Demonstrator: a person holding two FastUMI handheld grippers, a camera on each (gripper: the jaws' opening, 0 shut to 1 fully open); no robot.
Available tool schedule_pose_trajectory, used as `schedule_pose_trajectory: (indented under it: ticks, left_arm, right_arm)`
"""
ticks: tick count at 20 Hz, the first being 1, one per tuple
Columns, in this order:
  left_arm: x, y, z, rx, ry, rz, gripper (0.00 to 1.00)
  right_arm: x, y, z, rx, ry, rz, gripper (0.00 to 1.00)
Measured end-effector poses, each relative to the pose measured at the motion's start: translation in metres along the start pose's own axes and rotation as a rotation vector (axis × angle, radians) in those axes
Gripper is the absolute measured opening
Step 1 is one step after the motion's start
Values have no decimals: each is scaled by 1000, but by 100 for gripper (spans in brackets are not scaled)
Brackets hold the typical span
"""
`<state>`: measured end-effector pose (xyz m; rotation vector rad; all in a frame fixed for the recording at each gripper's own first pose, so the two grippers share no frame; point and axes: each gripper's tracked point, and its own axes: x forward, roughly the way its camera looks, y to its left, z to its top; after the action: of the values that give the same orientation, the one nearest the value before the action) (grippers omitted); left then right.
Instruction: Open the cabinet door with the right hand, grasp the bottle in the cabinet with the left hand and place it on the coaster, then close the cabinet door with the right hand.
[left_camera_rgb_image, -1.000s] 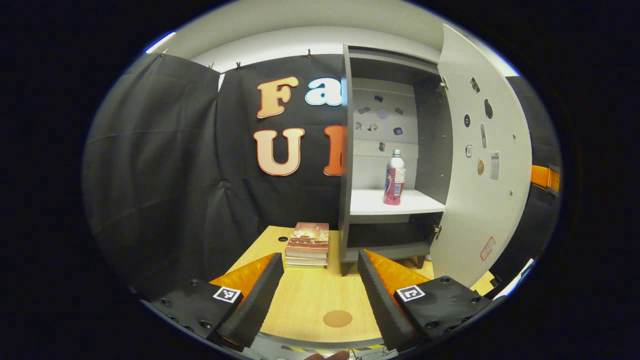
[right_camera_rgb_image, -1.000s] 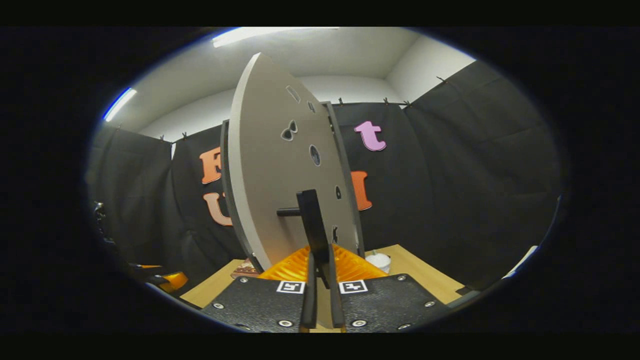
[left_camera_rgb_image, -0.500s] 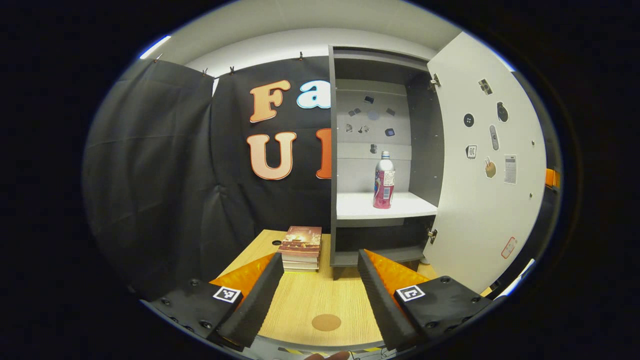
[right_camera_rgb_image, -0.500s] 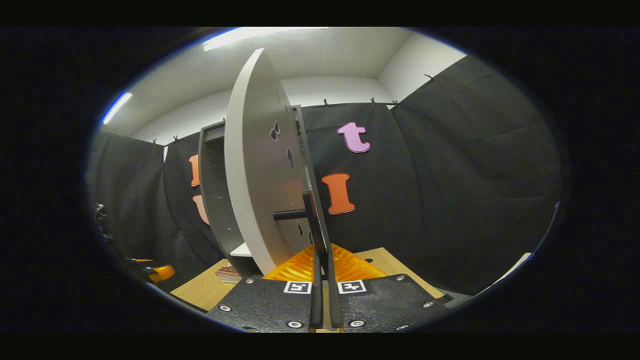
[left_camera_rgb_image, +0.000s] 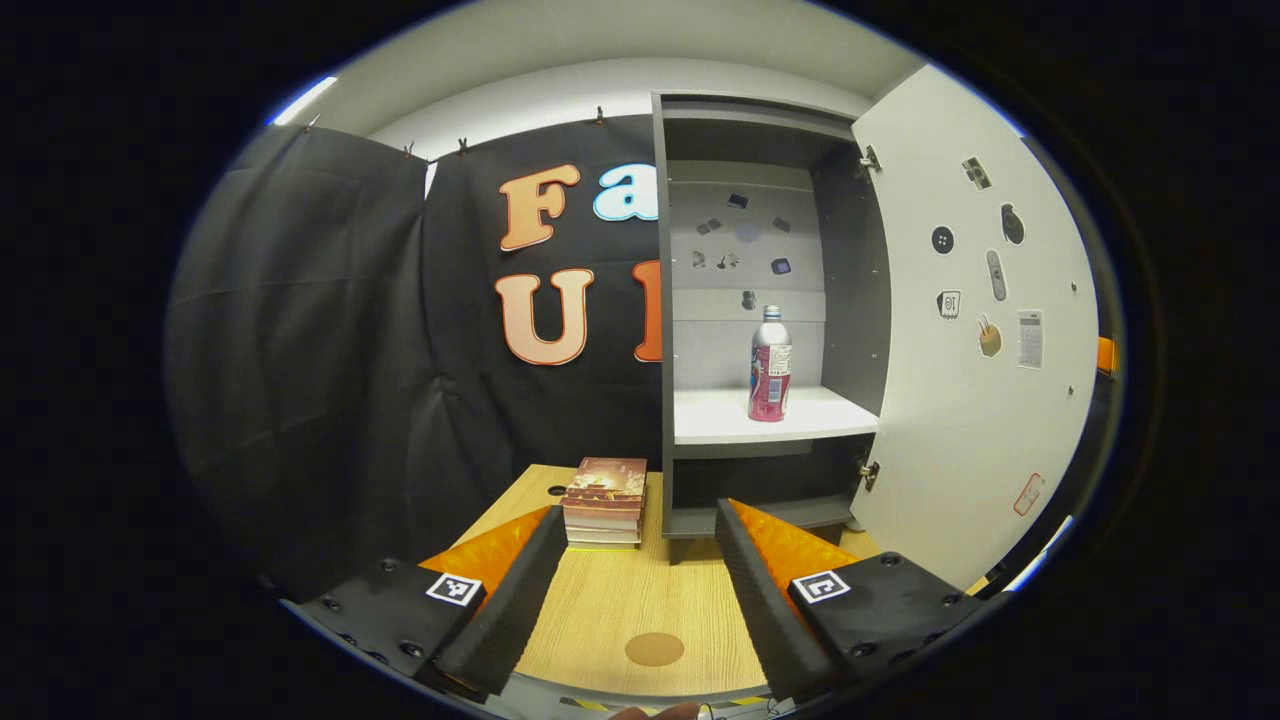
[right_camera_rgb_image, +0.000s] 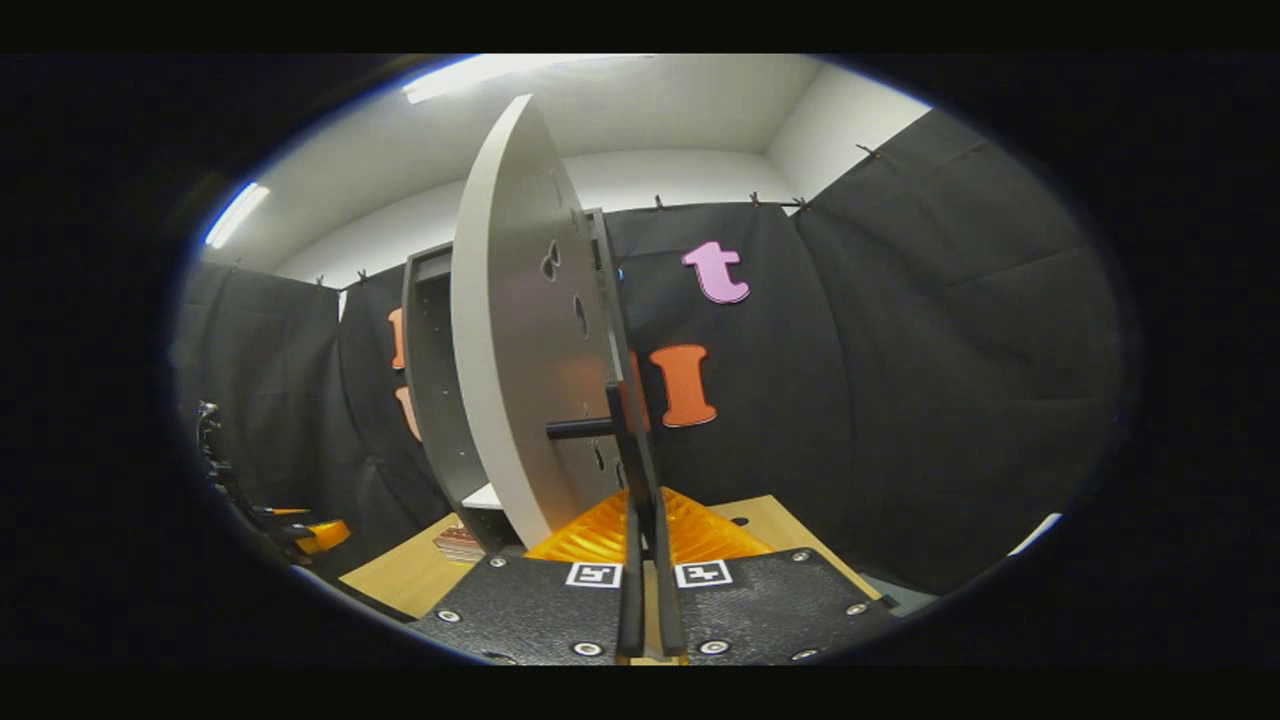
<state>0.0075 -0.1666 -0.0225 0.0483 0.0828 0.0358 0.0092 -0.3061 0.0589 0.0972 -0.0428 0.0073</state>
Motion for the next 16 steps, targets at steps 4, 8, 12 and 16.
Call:
schedule_pose_trajectory:
  ticks: [4,8,12,16]
  left_arm:
    - [-4,0,-3,-9,7,4,95]
    - [-5,-8,1,-7,-4,-14,97]
    - [6,-23,14,6,-33,-55,94]
    - [36,-50,28,14,-59,-115,95]
  right_arm:
    - [-14,0,0,-2,3,-2,6]
    - [-41,1,12,-3,-41,-13,11]
    - [-78,21,21,-15,-81,3,0]
    - [-108,51,24,-51,-106,20,0]
